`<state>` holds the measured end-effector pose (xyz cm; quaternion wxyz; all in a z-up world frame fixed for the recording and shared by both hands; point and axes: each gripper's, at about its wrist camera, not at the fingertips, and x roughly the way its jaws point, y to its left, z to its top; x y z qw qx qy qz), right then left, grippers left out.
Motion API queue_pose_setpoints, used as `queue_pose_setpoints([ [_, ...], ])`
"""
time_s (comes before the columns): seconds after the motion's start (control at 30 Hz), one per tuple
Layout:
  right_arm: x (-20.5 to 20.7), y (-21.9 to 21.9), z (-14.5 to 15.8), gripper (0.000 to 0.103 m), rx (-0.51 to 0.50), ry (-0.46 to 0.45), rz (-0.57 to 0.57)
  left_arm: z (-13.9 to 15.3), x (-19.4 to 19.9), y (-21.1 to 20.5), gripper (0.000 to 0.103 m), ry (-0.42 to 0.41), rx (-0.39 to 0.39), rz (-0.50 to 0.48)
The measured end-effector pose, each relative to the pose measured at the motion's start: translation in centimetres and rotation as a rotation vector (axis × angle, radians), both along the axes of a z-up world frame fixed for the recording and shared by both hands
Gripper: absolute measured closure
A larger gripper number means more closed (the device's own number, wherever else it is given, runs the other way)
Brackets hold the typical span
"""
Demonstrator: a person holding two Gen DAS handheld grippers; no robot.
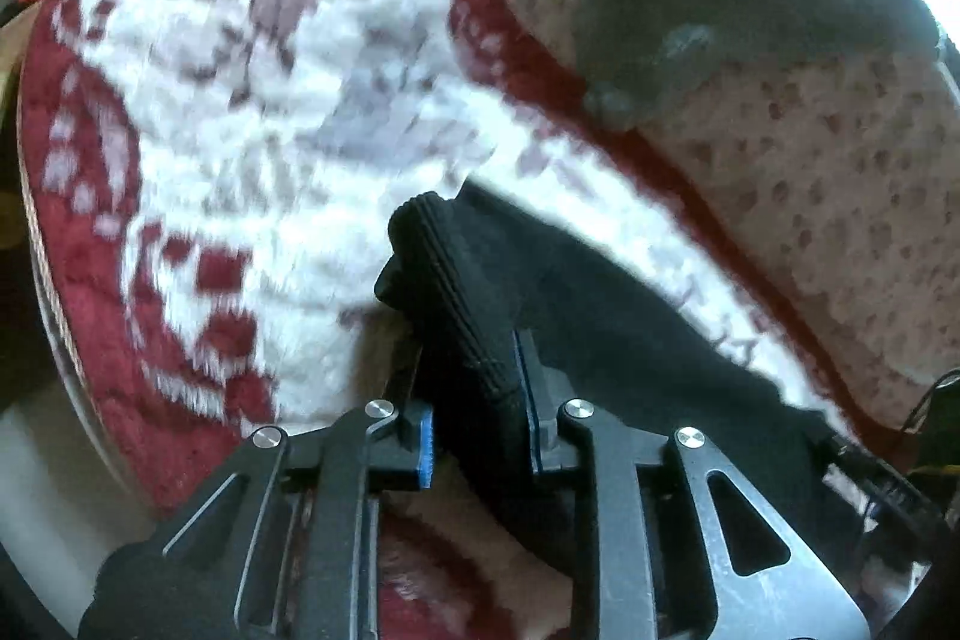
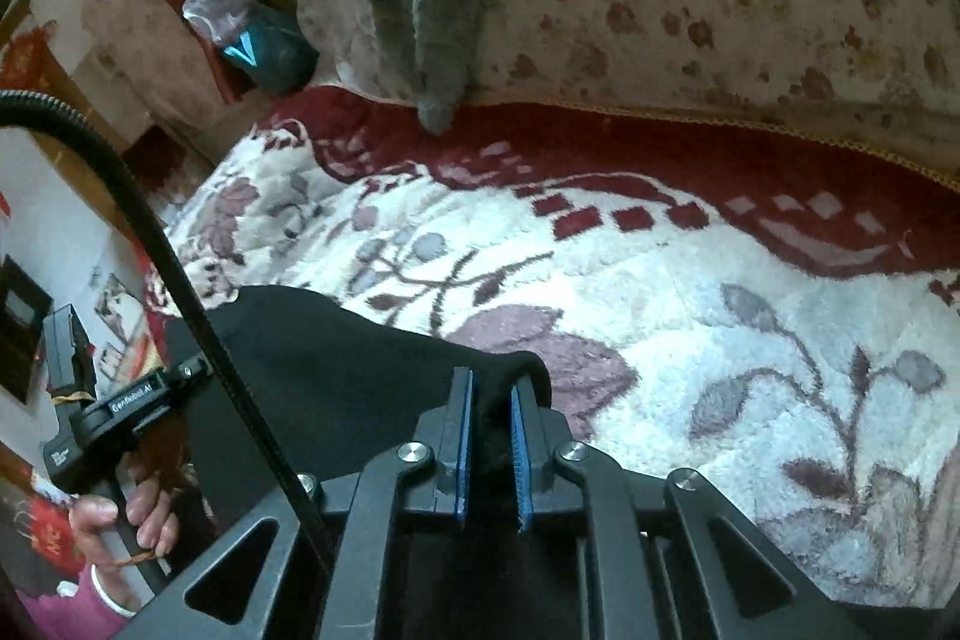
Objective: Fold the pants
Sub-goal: 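Fold the pants end over with the left gripper toward the right gripper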
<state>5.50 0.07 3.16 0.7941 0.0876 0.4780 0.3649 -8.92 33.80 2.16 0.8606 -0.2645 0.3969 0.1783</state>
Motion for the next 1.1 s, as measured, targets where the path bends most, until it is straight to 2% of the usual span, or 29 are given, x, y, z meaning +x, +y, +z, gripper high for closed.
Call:
queue_pose_setpoints([
  [0.07, 0.0, 0.0, -0.5, 0.092, -0.015, 0.009, 0.003, -0.5, -0.4, 0.3, 0.082, -0.007, -0.018, 0.004],
  [0.13, 0.2, -0.2, -0.9, 0.092, -0.006, 0.020, -0.005, -0.4, -0.4, 0.3, 0.077, -0.001, -0.008, 0.003],
  [0.2, 0.4, -0.5, -0.8, 0.089, 0.007, 0.046, -0.017, -0.3, -0.7, 0.5, 0.058, 0.010, -0.012, 0.027],
  [0.27, 0.1, -1.0, -0.3, 0.070, -0.001, 0.056, -0.040, -0.2, -1.5, 1.1, 0.050, 0.017, -0.041, 0.061],
  [0.37, -0.8, -2.2, 0.8, 0.069, 0.011, 0.048, -0.062, 0.4, -2.5, 1.3, 0.050, 0.016, -0.057, 0.073],
  [0.5, -2.4, -4.0, 2.0, 0.069, 0.022, 0.033, -0.073, 2.0, -3.4, -0.3, 0.050, 0.032, 0.032, 0.066],
  [0.6, -3.9, -5.3, 2.7, 0.068, 0.025, 0.022, -0.076, 3.4, -4.1, -1.9, 0.050, 0.010, 0.081, 0.041],
  [0.63, -4.4, -5.7, 2.8, 0.064, 0.023, 0.016, -0.079, 3.7, -4.2, -2.3, 0.050, 0.008, 0.089, 0.034],
  [0.67, -5.0, -6.3, 3.1, 0.059, 0.021, 0.007, -0.087, 4.0, -4.3, -2.9, 0.050, 0.003, 0.098, 0.022],
  [0.73, -5.8, -7.2, 3.5, 0.055, 0.028, -0.002, -0.100, 4.7, -4.3, -4.3, 0.050, -0.007, 0.113, -0.010],
  [1.1, -10.3, -15.0, 4.1, 0.055, 0.036, 0.000, -0.212, 6.0, -2.4, -13.1, 0.050, -0.032, 0.100, -0.217],
])
